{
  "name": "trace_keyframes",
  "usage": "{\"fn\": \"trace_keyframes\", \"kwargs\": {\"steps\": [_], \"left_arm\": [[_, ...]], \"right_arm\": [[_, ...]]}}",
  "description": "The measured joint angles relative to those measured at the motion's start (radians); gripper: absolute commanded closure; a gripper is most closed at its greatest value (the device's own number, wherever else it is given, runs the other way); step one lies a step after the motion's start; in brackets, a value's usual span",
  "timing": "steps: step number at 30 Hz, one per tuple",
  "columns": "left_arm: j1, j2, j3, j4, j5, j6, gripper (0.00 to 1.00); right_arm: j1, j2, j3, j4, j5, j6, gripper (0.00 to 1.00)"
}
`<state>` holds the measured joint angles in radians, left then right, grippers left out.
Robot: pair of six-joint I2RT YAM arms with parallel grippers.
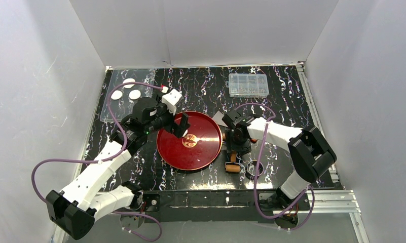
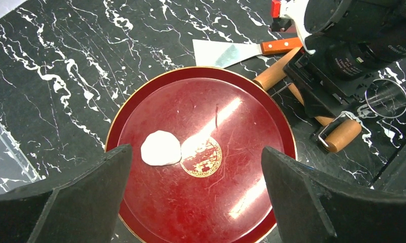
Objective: Roll out the dumpling wrappers from the dough
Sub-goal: Pick up the rolling pin from the center of the board.
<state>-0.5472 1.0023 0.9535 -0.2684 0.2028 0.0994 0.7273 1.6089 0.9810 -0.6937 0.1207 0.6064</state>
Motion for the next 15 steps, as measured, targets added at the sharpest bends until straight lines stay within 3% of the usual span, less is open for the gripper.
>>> {"fn": "trace_keyframes", "kwargs": {"steps": [5, 7, 15], "left_arm": [[0.0, 0.0, -0.008, 0.002, 0.004, -0.003, 0.0], [0.0, 0.0, -0.008, 0.002, 0.009, 0.003, 0.0], [0.0, -0.032, -0.028, -0.002, 0.176, 0.176, 0.02]], "right_arm": [[0.001, 0.02, 0.0, 0.022, -0.014, -0.01, 0.86], [0.0, 0.023, 0.0, 0.019, -0.022, -0.008, 0.99], [-0.016, 0.022, 0.077, -0.073, -0.073, -0.051, 0.99]]}}
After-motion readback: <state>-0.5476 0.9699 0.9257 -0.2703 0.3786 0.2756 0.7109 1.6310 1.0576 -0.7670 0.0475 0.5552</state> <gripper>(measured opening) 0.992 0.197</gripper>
